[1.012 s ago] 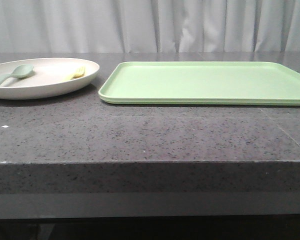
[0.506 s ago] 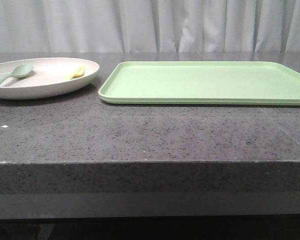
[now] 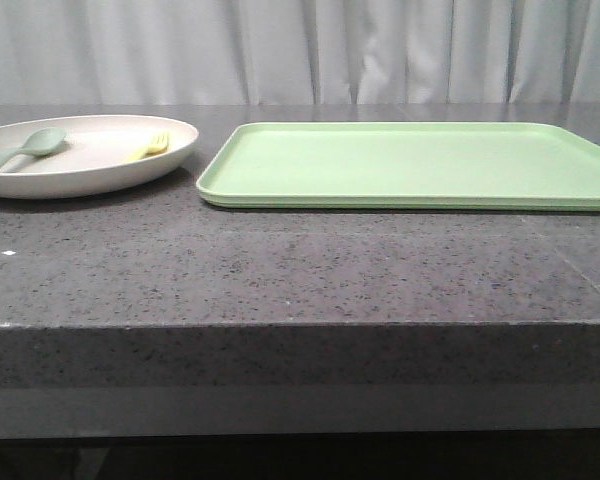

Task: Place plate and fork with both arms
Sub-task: 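Lower the left gripper to the rim of the cream plate, then grip the plate rim with the left gripper and lift it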

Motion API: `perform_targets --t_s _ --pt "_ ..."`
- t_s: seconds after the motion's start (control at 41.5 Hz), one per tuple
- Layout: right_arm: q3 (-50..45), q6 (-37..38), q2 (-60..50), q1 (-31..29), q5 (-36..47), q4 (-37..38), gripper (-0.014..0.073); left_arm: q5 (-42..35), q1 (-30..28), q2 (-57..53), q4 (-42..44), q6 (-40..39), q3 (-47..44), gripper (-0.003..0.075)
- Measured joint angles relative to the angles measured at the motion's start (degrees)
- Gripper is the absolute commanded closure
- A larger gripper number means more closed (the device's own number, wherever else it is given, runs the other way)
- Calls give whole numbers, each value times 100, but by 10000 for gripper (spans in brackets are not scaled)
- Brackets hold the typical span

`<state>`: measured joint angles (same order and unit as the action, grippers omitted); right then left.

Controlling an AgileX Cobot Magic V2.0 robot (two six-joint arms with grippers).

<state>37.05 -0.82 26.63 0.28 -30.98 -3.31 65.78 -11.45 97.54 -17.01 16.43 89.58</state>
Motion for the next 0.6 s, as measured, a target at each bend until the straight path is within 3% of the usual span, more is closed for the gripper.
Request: perform_targets --t_s 0.193,0.602 --pt "0 0 0 0 0 0 85 35 0 801 -224 71 439 286" --pt "0 0 0 0 0 0 85 280 150 1888 -445 176 1651 409"
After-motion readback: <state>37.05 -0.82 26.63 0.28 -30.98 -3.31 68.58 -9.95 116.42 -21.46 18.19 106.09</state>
